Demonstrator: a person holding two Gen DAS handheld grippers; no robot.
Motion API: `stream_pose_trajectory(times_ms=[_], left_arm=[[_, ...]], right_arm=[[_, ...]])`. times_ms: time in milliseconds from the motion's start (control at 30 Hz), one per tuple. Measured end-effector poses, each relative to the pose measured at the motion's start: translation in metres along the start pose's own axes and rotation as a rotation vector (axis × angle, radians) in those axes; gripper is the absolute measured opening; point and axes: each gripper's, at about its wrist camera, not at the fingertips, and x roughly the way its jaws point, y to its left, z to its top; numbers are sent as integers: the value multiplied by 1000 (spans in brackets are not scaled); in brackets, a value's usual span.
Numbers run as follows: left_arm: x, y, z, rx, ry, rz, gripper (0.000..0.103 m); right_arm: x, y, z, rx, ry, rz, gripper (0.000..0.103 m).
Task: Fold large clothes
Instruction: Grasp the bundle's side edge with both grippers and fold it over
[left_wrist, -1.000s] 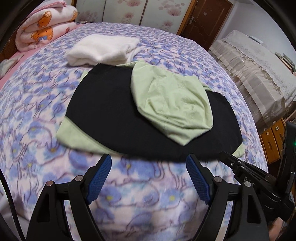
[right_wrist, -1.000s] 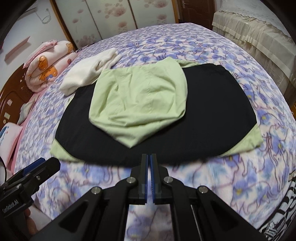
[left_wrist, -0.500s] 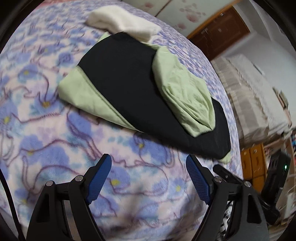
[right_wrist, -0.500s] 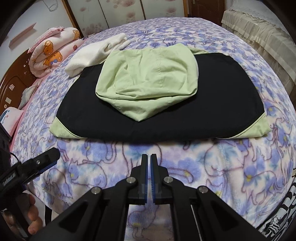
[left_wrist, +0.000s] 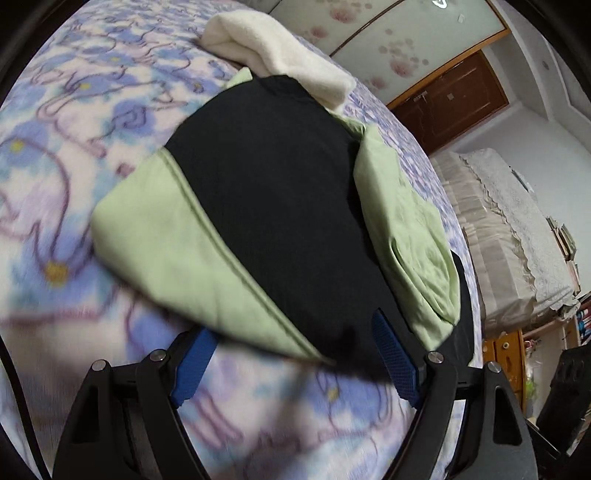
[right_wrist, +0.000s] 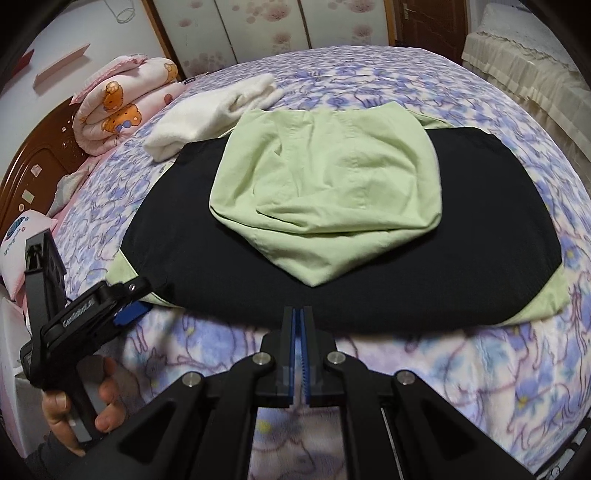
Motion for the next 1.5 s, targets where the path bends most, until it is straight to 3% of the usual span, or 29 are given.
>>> stream_pose_trajectory(times_ms=[400,467,533,633,800,933,1000,1133,1300,1400,1500], left_arm=[[23,-2,39,14,-77,18,81],[18,1,43,4,-115,30,63],[15,1,51,6,-140,59,23],[8,-3,56,19,-161,42,10],[-9,-36,49,168,-225,121,7],[-25,-61,46,239,-267,128,7],[-31,-75,44,282,-279,127,7],[-36,-112,39,402,-299,138,6],[-41,-158,28,525,-332,142,6],[-43,-184,24,583,-345,146,6],[-42,-210,18,634,-346,148,6]], right_arm=[[27,8,8,-21,28,18,3],[28,9,11,-32,26,24,3],[26,9,19,-46,2,19,3],[18,5,38,-37,-65,10,3],[23,-7,69,-41,-147,-67,3],[65,-12,75,-71,-96,-66,2],[96,-15,67,-94,10,-69,3],[103,-17,57,-120,-11,-66,2],[100,-24,63,-111,67,-9,2],[83,-44,72,-38,151,91,2],[55,-71,72,31,153,130,2]])
